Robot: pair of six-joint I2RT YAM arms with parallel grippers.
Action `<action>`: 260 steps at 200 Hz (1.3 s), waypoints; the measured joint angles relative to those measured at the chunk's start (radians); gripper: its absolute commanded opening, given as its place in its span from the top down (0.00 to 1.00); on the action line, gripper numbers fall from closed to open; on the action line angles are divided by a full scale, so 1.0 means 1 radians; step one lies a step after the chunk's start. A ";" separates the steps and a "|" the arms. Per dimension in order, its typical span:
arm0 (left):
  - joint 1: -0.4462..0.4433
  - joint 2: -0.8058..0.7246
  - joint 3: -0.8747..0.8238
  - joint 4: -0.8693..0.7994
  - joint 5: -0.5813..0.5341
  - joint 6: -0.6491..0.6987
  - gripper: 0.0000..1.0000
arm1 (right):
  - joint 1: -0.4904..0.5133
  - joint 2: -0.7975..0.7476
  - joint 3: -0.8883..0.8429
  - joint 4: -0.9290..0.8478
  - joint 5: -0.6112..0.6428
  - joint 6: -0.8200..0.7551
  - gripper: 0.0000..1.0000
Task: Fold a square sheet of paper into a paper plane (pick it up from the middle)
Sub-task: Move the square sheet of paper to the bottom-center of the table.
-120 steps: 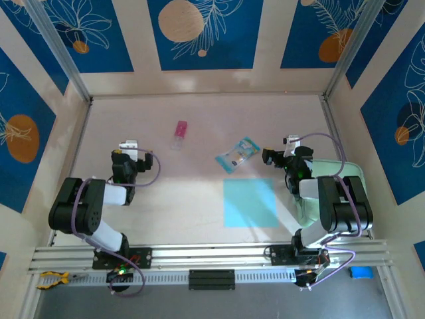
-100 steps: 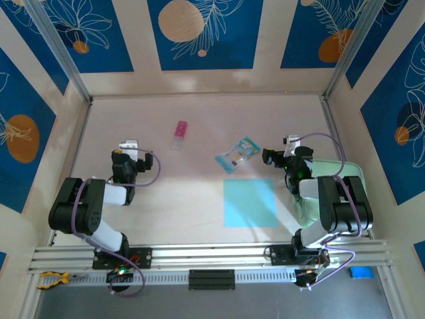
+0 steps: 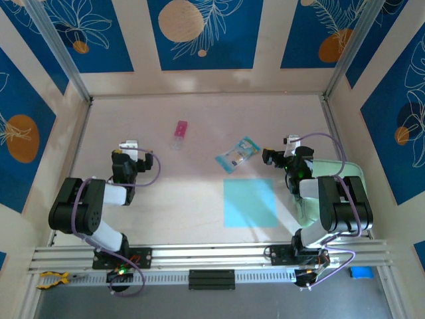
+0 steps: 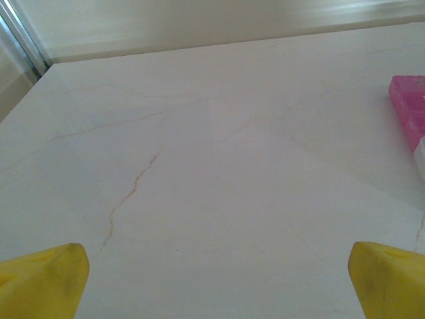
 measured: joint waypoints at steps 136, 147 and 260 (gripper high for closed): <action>-0.008 -0.001 -0.030 0.041 0.015 0.003 0.00 | 0.033 -0.001 -0.003 0.012 0.026 -0.027 0.01; -0.009 -0.005 -0.047 0.052 0.015 0.003 0.00 | 0.035 -0.001 -0.003 0.012 0.027 -0.029 0.01; -0.011 -0.526 0.043 -0.494 -0.184 -0.241 0.00 | 0.035 -0.376 0.258 -0.684 0.017 0.196 0.01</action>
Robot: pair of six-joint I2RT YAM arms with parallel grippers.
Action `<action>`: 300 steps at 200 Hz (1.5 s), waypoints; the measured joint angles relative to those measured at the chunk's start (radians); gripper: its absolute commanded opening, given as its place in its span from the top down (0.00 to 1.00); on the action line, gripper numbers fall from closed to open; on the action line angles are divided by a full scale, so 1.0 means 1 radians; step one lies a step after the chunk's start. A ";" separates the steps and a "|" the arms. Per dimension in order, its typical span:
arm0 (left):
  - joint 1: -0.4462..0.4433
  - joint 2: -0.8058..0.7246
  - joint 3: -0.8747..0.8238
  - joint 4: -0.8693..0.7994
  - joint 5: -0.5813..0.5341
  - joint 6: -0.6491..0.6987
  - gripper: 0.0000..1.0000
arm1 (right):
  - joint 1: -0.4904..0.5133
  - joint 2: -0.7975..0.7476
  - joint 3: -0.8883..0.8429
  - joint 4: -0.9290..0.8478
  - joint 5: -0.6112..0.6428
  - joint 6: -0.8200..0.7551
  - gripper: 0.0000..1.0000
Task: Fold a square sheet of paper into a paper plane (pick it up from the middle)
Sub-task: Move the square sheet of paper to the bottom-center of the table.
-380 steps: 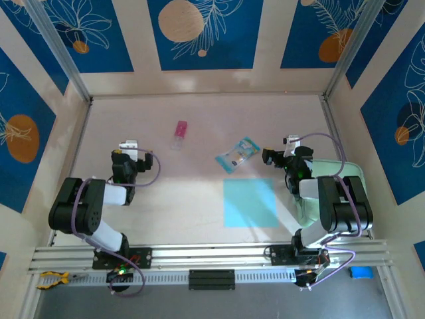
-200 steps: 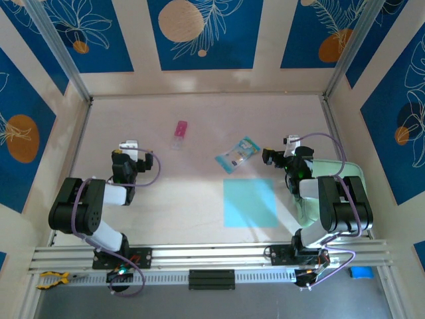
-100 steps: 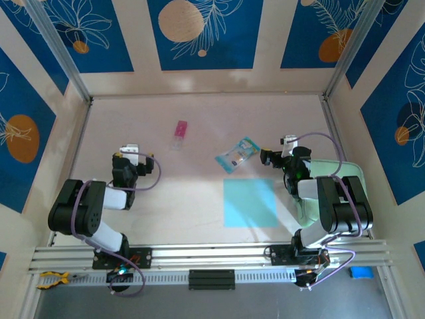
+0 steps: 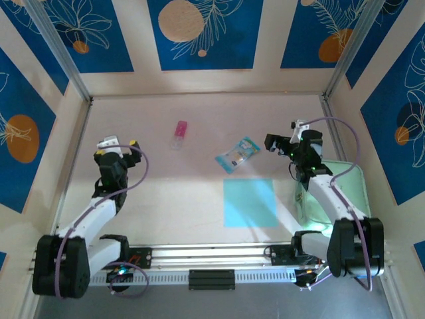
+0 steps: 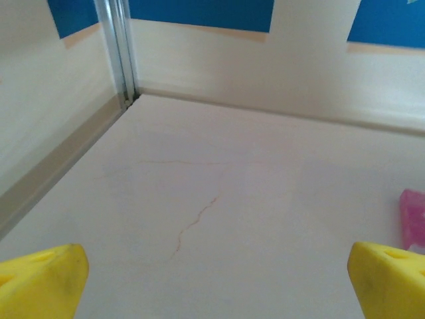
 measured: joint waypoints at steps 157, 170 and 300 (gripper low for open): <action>-0.002 -0.127 0.084 -0.529 0.378 -0.457 0.00 | 0.231 -0.030 -0.065 -0.458 -0.265 0.402 0.00; -0.002 -0.176 0.064 -0.518 0.387 -0.474 0.00 | 0.251 -0.018 -0.076 -0.462 -0.257 0.423 0.00; -0.002 -0.072 0.060 -0.552 0.630 -0.499 0.00 | 0.349 0.126 -0.099 -0.461 -0.196 0.565 0.00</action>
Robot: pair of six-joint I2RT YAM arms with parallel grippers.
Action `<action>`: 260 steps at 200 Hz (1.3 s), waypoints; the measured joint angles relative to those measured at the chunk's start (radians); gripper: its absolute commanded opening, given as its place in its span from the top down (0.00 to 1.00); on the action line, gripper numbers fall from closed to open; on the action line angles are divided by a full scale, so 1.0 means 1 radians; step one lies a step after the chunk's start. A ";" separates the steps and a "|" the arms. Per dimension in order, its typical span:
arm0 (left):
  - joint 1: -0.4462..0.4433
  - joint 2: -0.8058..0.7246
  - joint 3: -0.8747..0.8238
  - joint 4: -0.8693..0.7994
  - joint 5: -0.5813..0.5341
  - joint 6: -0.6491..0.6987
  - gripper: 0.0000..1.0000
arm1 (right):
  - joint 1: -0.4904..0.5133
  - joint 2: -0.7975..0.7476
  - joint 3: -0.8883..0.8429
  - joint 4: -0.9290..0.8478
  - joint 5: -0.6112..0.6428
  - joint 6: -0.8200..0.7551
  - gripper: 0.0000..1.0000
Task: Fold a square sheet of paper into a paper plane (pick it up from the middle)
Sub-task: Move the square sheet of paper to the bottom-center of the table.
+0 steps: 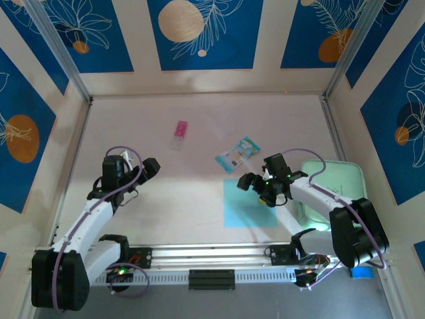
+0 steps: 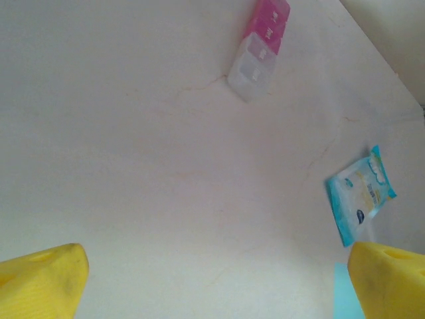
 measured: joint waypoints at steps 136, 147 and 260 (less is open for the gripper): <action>0.000 0.052 0.077 -0.141 0.074 -0.022 0.00 | 0.341 0.080 0.040 0.078 0.135 0.372 0.01; 0.000 0.002 0.078 -0.174 0.074 -0.022 0.00 | 0.367 0.085 0.040 0.100 0.154 0.423 0.01; -0.031 -0.114 0.101 -0.216 0.161 0.001 0.00 | 0.426 0.319 0.235 0.216 0.168 0.542 0.01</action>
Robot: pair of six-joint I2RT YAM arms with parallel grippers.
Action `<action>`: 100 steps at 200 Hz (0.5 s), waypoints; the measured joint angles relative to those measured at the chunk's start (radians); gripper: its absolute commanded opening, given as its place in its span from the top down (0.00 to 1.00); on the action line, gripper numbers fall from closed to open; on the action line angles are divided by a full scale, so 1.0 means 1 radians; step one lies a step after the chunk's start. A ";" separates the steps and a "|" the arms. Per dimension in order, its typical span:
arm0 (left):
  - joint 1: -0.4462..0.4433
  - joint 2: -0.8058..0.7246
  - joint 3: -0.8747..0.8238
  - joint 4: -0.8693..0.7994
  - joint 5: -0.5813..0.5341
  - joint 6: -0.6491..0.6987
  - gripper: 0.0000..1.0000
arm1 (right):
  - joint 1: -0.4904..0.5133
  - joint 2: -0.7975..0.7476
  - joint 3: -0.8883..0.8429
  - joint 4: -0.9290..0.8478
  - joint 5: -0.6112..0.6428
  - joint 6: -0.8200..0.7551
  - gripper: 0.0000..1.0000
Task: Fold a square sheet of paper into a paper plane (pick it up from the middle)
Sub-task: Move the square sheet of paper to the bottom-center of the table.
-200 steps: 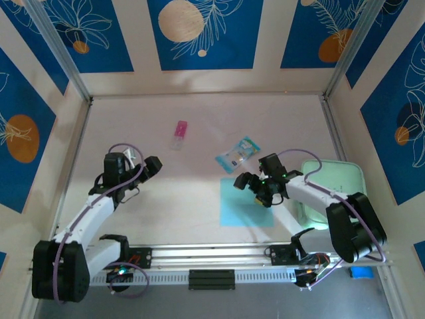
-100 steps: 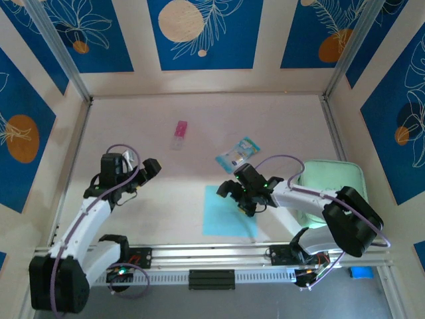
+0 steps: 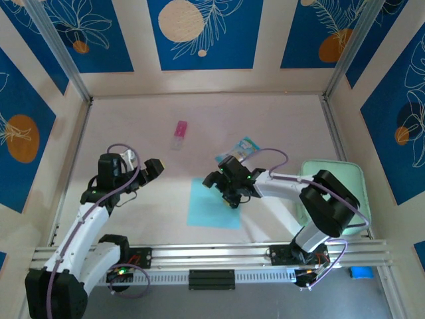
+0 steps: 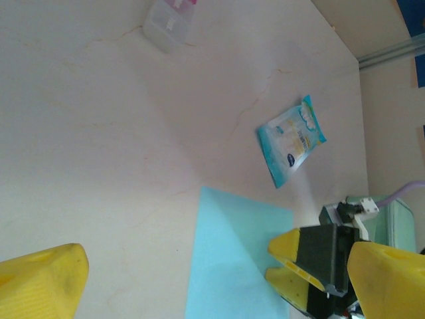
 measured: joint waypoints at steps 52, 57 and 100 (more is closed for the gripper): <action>-0.010 0.018 0.013 0.006 0.023 0.008 0.03 | -0.005 -0.035 0.016 0.011 -0.003 -0.058 0.01; -0.015 0.027 0.016 0.008 0.026 0.008 0.03 | -0.006 -0.054 0.016 0.005 0.000 -0.065 0.01; -0.202 0.167 0.095 -0.014 -0.007 0.024 0.07 | -0.051 -0.254 -0.026 -0.088 0.099 -0.087 0.01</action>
